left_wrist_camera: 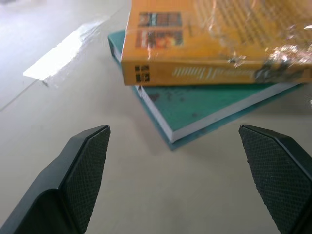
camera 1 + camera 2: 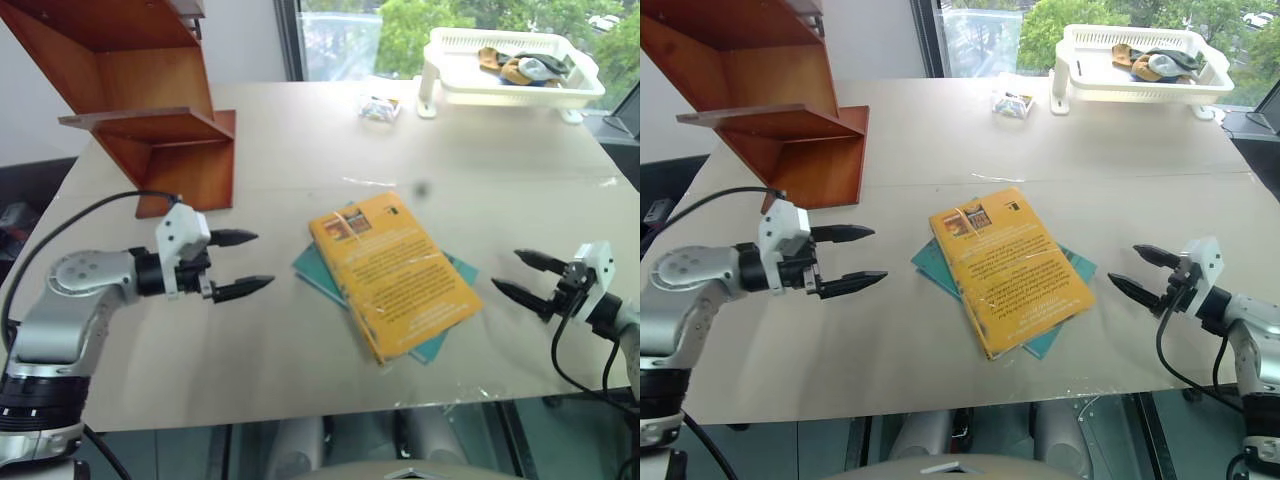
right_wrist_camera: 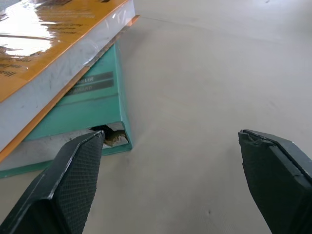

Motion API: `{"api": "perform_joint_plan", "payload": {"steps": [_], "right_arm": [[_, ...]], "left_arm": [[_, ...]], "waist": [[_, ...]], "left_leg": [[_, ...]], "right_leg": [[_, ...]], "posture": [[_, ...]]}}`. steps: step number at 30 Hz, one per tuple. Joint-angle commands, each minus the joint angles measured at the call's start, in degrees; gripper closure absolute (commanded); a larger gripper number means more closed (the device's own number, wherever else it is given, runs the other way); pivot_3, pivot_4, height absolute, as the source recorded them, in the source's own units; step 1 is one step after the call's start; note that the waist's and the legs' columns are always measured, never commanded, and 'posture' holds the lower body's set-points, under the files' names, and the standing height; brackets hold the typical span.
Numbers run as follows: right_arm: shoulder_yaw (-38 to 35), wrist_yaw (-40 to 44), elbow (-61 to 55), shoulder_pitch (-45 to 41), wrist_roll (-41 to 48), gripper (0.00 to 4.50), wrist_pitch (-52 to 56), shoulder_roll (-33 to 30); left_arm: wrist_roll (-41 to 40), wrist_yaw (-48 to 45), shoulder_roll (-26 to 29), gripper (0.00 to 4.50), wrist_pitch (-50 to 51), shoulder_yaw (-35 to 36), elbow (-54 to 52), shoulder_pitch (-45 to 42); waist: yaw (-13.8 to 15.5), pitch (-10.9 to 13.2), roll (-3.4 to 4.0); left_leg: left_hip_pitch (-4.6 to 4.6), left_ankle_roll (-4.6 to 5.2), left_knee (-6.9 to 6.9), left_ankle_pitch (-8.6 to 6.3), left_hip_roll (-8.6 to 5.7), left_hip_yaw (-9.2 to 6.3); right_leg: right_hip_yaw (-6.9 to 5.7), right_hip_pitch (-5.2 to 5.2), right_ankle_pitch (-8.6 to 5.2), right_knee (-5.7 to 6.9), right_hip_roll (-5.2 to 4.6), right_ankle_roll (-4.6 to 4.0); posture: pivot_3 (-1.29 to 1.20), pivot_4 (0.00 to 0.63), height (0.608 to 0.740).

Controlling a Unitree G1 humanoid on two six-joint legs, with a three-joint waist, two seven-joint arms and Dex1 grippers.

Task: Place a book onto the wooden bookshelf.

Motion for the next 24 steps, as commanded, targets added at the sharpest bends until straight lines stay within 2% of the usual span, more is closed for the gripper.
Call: {"api": "perform_joint_plan", "payload": {"steps": [1,9,17,24], "right_arm": [[-0.5,0.5,-2.0,-0.7,0.6,0.00,-0.5,-0.4],[-1.1,0.9,-3.6,-1.4,1.0,0.00,-1.0,-1.4],[3.9,1.9,-9.3,-3.7,0.1,0.00,0.7,-0.9],[8.9,6.7,-13.0,-4.6,0.4,0.00,0.4,-0.9]], "left_arm": [[-5.0,-3.7,2.4,0.04,2.6,3.1,-2.6,-1.1],[-13.9,-10.1,5.4,0.04,11.0,4.1,-3.9,-1.2],[-13.5,-10.9,6.2,0.04,10.9,4.5,-3.9,-1.7],[-11.4,-12.3,9.0,0.04,8.2,9.5,-2.0,-0.3]], "waist": [[0.0,0.0,0.00],[-0.1,0.0,0.01],[-0.1,0.0,0.01],[0.0,0.0,-0.02]], "left_leg": [[0.00,0.00,0.00,0.00,0.00,0.00],[0.00,0.00,0.01,0.00,0.01,0.00],[0.01,-0.01,0.03,0.00,0.04,0.00],[-0.01,0.00,0.04,0.00,0.04,0.00]], "right_leg": [[0.00,0.00,0.00,0.00,0.00,0.00],[0.00,0.00,0.00,0.01,0.03,0.01],[0.01,-0.01,-0.01,0.03,0.08,0.01],[0.00,-0.01,-0.01,0.01,0.07,0.00]], "posture": [[0.00,0.150,0.740],[0.00,0.150,0.740],[0.00,0.150,0.740],[0.00,0.150,0.740]]}}
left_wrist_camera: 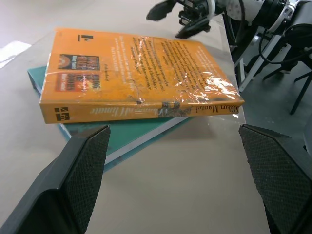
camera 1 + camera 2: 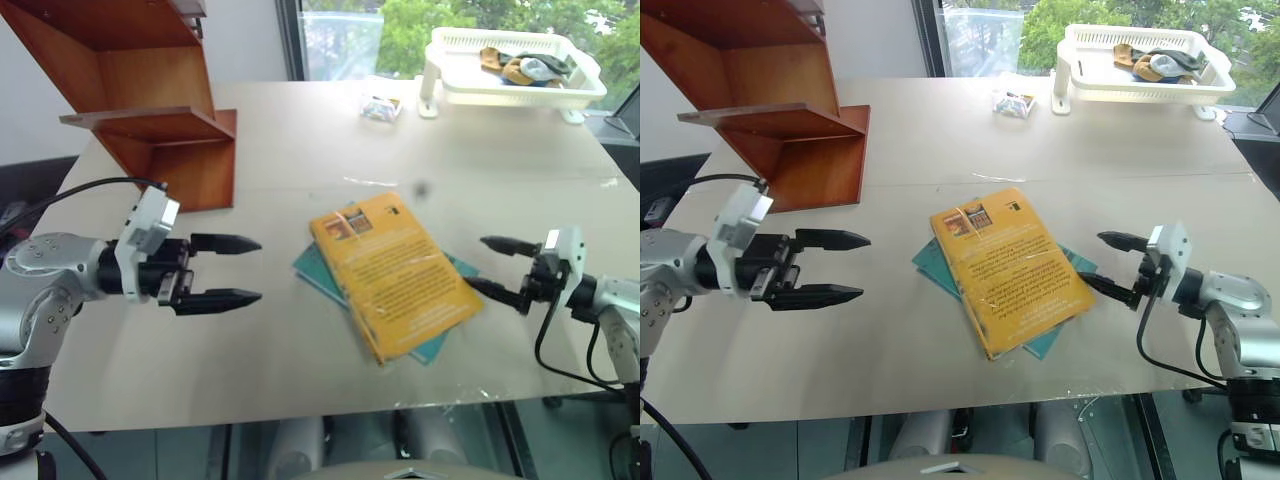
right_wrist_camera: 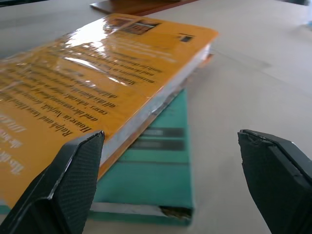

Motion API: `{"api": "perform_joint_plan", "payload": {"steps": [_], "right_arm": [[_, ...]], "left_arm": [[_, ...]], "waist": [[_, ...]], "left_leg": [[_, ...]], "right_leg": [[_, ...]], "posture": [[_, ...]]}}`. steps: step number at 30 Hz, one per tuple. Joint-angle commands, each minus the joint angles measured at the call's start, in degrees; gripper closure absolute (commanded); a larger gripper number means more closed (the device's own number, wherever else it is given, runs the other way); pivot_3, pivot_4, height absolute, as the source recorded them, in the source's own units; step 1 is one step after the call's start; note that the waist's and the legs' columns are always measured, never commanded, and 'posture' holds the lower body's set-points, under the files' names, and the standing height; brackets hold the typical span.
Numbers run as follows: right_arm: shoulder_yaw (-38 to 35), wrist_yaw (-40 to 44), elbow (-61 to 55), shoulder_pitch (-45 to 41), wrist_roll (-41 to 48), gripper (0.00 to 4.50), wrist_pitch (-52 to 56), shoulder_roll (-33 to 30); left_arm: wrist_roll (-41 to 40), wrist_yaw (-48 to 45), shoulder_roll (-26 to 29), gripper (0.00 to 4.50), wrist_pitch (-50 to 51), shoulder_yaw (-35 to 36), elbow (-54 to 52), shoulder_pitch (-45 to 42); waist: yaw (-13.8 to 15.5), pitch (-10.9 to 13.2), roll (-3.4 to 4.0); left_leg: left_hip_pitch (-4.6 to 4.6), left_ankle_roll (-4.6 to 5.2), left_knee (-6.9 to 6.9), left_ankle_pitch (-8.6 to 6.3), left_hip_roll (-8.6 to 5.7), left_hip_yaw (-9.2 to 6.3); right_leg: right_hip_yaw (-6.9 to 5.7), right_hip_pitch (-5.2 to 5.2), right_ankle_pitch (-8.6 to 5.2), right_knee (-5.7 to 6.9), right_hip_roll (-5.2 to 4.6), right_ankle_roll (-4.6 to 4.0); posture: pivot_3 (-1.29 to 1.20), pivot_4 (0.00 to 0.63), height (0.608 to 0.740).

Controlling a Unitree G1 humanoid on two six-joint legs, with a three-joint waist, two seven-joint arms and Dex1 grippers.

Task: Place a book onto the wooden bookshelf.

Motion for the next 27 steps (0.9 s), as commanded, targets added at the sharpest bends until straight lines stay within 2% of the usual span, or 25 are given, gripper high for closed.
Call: {"api": "perform_joint_plan", "payload": {"steps": [1,13,22,27], "right_arm": [[1.2,1.5,-3.2,-1.3,1.0,0.00,0.6,-0.2],[7.4,3.2,-3.7,-6.4,0.7,0.00,3.0,2.3],[12.7,4.0,-3.9,-9.3,0.3,0.00,8.9,3.7],[9.2,3.2,-4.1,-10.1,3.0,0.00,10.7,3.3]], "left_arm": [[0.5,-1.4,3.3,0.04,-1.7,5.5,1.0,-0.7],[1.8,-11.0,13.8,0.04,-3.0,13.2,12.2,1.1],[2.0,-11.0,13.3,0.04,-4.1,13.3,13.1,1.5],[2.2,-11.0,13.2,0.04,-4.1,14.1,12.9,2.3]], "waist": [[0.0,0.0,-0.02],[-0.1,0.1,-0.02],[-0.1,0.0,-0.07],[-0.1,0.1,-0.06]], "left_leg": [[0.00,0.00,0.00,0.00,0.01,0.00],[-0.04,0.00,-0.01,0.00,0.04,0.08],[-0.06,0.00,0.00,0.00,0.06,0.08],[-0.06,-0.01,0.00,0.00,0.08,0.10]], "right_leg": [[-0.01,-0.01,0.00,0.00,0.01,0.00],[0.00,-0.16,-0.01,0.02,0.02,-0.01],[0.00,-0.17,-0.01,0.04,0.02,-0.01],[0.01,-0.20,-0.01,0.07,0.04,-0.01]], "posture": [[0.00,0.150,0.740],[0.00,0.150,0.740],[0.00,0.150,0.740],[0.00,0.150,0.740]]}}
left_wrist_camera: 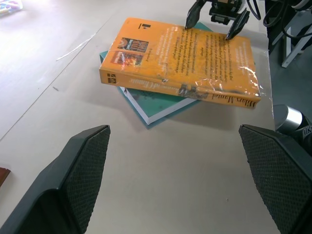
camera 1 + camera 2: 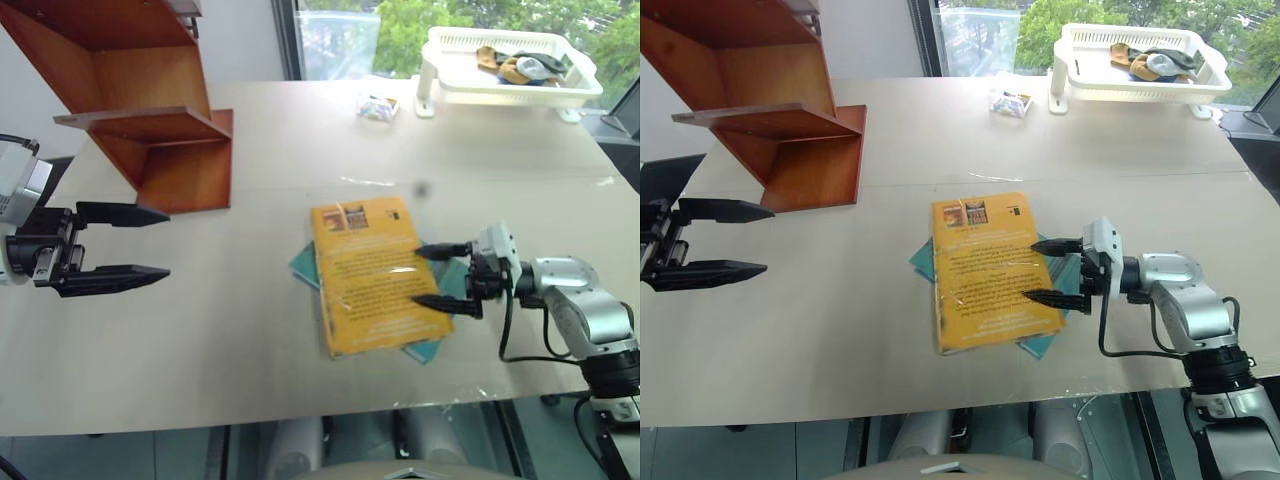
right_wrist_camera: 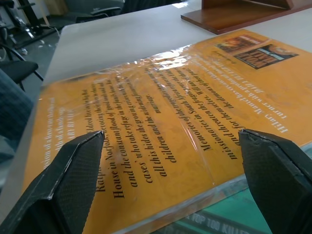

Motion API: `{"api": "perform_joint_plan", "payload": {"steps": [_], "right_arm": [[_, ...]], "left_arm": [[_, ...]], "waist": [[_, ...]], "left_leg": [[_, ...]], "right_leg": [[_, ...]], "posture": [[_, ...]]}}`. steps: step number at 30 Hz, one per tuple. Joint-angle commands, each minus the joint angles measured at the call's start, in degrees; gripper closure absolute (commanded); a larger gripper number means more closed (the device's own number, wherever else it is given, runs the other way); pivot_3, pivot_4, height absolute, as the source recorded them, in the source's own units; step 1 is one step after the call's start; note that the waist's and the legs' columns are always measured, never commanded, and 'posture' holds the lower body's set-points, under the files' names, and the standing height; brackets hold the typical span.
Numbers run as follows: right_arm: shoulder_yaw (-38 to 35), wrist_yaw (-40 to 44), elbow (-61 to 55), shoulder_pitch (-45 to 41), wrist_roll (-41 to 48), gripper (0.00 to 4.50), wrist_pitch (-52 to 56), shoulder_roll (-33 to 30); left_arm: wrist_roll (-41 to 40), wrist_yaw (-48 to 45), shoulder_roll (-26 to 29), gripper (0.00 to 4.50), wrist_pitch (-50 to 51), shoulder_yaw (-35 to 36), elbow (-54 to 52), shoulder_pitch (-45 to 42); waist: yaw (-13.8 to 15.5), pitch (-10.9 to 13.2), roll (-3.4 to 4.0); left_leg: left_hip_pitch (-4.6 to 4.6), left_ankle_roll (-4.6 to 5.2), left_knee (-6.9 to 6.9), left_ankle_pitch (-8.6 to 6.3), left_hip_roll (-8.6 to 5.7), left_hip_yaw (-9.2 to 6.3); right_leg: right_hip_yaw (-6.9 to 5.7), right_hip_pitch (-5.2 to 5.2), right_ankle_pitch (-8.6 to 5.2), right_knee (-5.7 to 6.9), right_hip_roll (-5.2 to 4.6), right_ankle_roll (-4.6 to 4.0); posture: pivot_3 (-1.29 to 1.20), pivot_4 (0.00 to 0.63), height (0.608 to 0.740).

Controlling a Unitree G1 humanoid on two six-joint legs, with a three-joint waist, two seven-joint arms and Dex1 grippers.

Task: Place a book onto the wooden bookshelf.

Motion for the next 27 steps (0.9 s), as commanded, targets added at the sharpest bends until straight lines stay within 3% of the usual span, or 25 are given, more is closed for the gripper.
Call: {"api": "perform_joint_plan", "payload": {"steps": [1,6,11,27], "right_arm": [[-3.5,-0.2,-0.8,-0.3,1.7,0.00,1.2,-1.7],[-7.0,-0.2,-1.5,0.8,3.1,0.00,2.0,-3.9],[-4.1,0.2,-0.7,1.7,-1.1,0.00,-0.1,-4.4],[3.4,1.6,9.3,-8.2,-6.7,0.00,-5.3,4.3]], "left_arm": [[0.2,-0.3,0.5,0.04,-0.4,2.6,-0.7,0.2],[0.4,-0.3,0.5,0.04,-0.8,2.6,-0.2,0.1],[0.8,-0.2,0.0,0.04,-1.2,1.0,0.3,-1.3],[0.9,0.3,-1.2,0.04,-0.3,0.8,-1.3,-1.0]], "waist": [[0.0,0.0,0.00],[0.2,0.0,-0.01],[0.0,0.0,-0.01],[-0.1,0.0,-0.04]], "left_leg": [[-0.03,0.00,0.00,0.00,0.00,0.02],[-0.08,0.00,0.00,0.00,-0.02,0.03],[-0.07,0.00,0.00,0.00,-0.01,0.04],[-0.06,0.00,0.08,0.00,-0.01,0.09]], "right_leg": [[0.02,-0.05,0.00,0.02,-0.01,0.00],[0.02,-0.10,0.00,0.03,-0.01,0.00],[0.02,-0.11,0.00,0.05,0.01,0.00],[0.07,-0.15,0.00,0.19,0.02,0.00]], "posture": [[0.00,0.150,0.740],[0.00,0.150,0.740],[0.00,0.150,0.740],[0.00,0.150,0.740]]}}
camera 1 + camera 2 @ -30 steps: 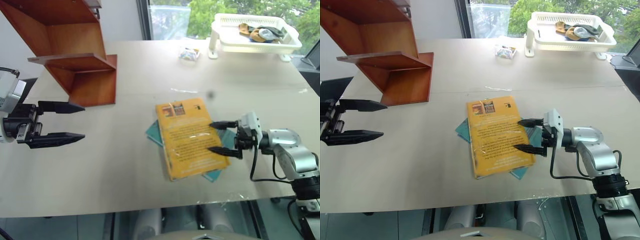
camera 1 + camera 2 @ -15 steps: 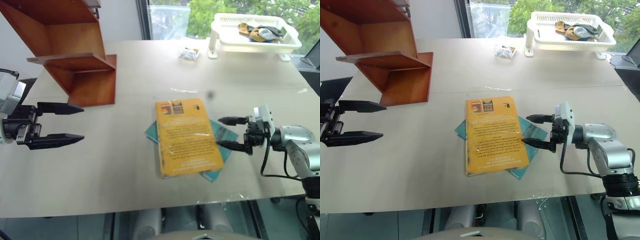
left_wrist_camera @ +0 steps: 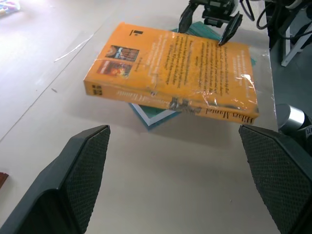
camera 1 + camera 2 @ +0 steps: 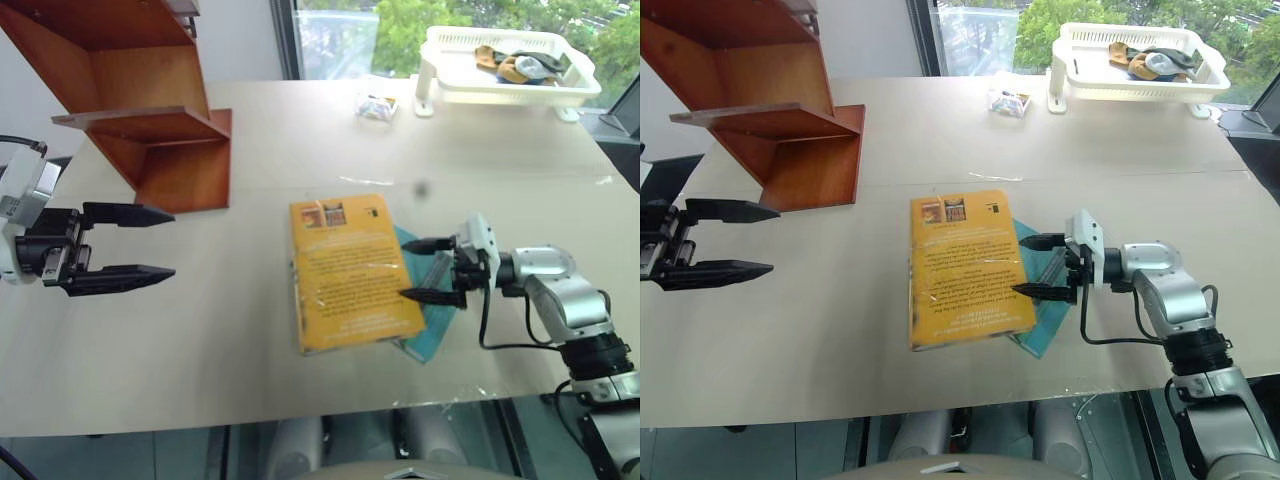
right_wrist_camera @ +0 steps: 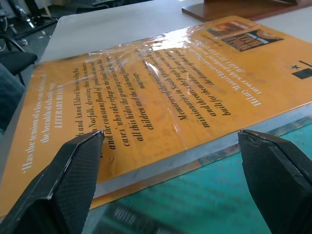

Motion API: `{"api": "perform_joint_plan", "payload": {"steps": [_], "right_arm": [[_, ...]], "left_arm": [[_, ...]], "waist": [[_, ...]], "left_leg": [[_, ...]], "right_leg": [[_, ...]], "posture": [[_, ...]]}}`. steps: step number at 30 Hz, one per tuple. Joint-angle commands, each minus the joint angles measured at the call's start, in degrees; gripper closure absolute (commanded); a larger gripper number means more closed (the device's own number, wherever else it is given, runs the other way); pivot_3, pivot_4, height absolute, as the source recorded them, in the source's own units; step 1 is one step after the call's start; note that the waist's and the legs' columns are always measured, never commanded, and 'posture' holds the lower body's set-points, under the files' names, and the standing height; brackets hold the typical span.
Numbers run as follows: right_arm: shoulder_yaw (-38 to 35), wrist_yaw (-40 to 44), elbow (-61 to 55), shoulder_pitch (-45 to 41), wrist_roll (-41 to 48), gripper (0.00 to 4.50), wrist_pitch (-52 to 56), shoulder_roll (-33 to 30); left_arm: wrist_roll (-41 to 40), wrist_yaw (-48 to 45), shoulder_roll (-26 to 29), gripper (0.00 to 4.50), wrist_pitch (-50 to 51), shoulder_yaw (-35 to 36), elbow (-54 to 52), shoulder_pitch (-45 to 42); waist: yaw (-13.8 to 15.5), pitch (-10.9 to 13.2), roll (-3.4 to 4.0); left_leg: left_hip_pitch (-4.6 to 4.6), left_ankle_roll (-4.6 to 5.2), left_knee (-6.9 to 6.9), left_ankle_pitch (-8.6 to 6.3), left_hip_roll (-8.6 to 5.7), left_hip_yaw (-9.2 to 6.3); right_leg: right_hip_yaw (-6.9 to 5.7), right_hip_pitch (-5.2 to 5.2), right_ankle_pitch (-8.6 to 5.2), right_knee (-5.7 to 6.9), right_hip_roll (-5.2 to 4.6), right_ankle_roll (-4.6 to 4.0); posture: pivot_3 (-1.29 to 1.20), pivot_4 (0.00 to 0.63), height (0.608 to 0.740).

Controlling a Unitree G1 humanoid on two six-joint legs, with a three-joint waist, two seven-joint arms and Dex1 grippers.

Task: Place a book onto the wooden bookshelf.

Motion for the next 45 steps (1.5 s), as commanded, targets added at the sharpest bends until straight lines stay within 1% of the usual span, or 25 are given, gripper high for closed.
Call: {"api": "perform_joint_plan", "payload": {"steps": [1,7,13,17,22,24,28,30,33,39,43,45], "right_arm": [[0.2,0.7,1.6,-1.3,-0.5,0.00,-1.4,0.8],[1.3,1.9,2.0,-2.1,-1.0,0.00,-1.6,1.6],[0.5,1.5,1.5,-2.7,-1.4,0.00,-1.9,1.3],[-2.7,0.6,-4.2,-1.7,1.2,0.00,0.5,-1.1],[-6.6,0.5,-13.5,2.7,3.3,0.00,2.5,-7.6],[-9.0,-0.1,-17.7,4.7,5.9,0.00,4.8,-9.7],[-15.6,-0.3,-25.6,9.0,14.1,0.00,11.0,-14.4],[-19.7,-0.8,-28.4,11.0,18.8,0.00,14.1,-16.4],[-25.6,-1.1,-30.2,13.9,23.1,0.00,17.0,-19.4],[-36.6,-0.5,-29.6,17.6,28.5,0.00,21.1,-25.2],[-39.6,-0.9,-29.7,18.8,28.4,0.00,21.1,-27.1],[-40.6,-1.0,-29.9,19.5,28.0,0.00,21.0,-27.8]], "left_arm": [[-0.2,0.1,0.0,0.04,0.2,2.6,-1.5,0.9],[-0.5,0.9,-0.7,0.04,0.9,4.2,-3.2,3.1],[-1.1,3.6,-2.3,0.04,3.0,4.4,-5.0,4.2],[-5.9,7.1,-4.4,0.04,12.1,6.7,-4.2,5.5],[-13.7,14.9,-9.6,0.04,25.1,8.7,-3.1,5.7],[-15.9,18.1,-11.5,0.04,29.1,7.8,-2.4,4.5],[-17.6,20.2,-14.3,0.04,33.2,4.3,-3.9,4.6],[-18.8,20.6,-15.6,0.04,35.7,1.4,-5.0,4.7],[-19.5,21.3,-17.9,0.04,37.7,-1.6,-5.0,4.2],[-21.4,22.3,-23.4,0.04,42.3,-7.9,-3.1,1.8],[-21.4,25.3,-28.7,0.04,44.3,-10.2,1.0,-2.3],[-20.0,25.5,-30.8,0.04,44.1,-12.0,4.3,-3.3]], "waist": [[0.0,0.0,0.00],[0.0,0.0,0.00],[0.0,0.0,0.00],[0.0,0.0,0.03],[0.2,0.0,0.02],[0.2,0.0,-0.04],[0.2,0.0,-0.06],[0.2,0.0,-0.06],[0.2,0.0,-0.07],[0.3,0.0,-0.08],[0.3,0.0,-0.11],[0.3,0.0,-0.11]], "left_leg": [[0.00,0.00,0.00,0.00,0.00,-0.01],[0.00,0.00,0.00,0.00,0.02,-0.01],[0.01,-0.01,0.00,0.00,0.02,-0.02],[0.00,-0.01,0.01,0.00,0.03,-0.02],[-0.02,-0.01,0.01,0.00,0.05,-0.10],[-0.01,-0.01,0.03,0.00,0.04,-0.12],[-0.01,-0.01,0.06,0.00,0.03,-0.11],[0.00,-0.01,0.06,0.00,0.03,-0.12],[0.00,-0.01,0.05,0.00,0.04,-0.13],[0.01,0.00,0.05,0.00,0.01,-0.13],[0.02,0.00,0.07,0.00,0.01,-0.17],[-0.01,0.01,0.09,0.00,0.01,-0.18]], "right_leg": [[0.00,0.00,0.00,0.01,0.00,0.00],[-0.01,0.00,0.00,0.02,0.00,0.00],[-0.01,0.00,0.00,0.03,0.00,0.00],[0.00,-0.01,0.00,0.05,-0.01,0.00],[-0.05,0.00,0.00,0.04,-0.03,0.01],[-0.06,0.02,0.00,0.05,-0.04,0.01],[-0.04,0.05,0.00,0.07,-0.07,0.01],[-0.04,0.05,0.01,0.06,-0.07,0.01],[-0.03,0.07,0.01,0.05,-0.10,0.00],[0.00,0.08,0.01,0.05,-0.14,-0.01],[-0.02,0.10,0.01,0.05,-0.12,0.00],[-0.02,0.10,0.01,0.05,-0.11,0.00]], "posture": [[0.00,0.150,0.740],[0.00,0.150,0.740],[0.00,0.150,0.740],[0.00,0.150,0.740],[0.00,0.150,0.740],[0.00,0.150,0.740],[0.00,0.150,0.740],[0.00,0.150,0.740],[0.00,0.150,0.740],[0.00,0.150,0.740],[0.00,0.150,0.740],[0.00,0.150,0.740]]}}
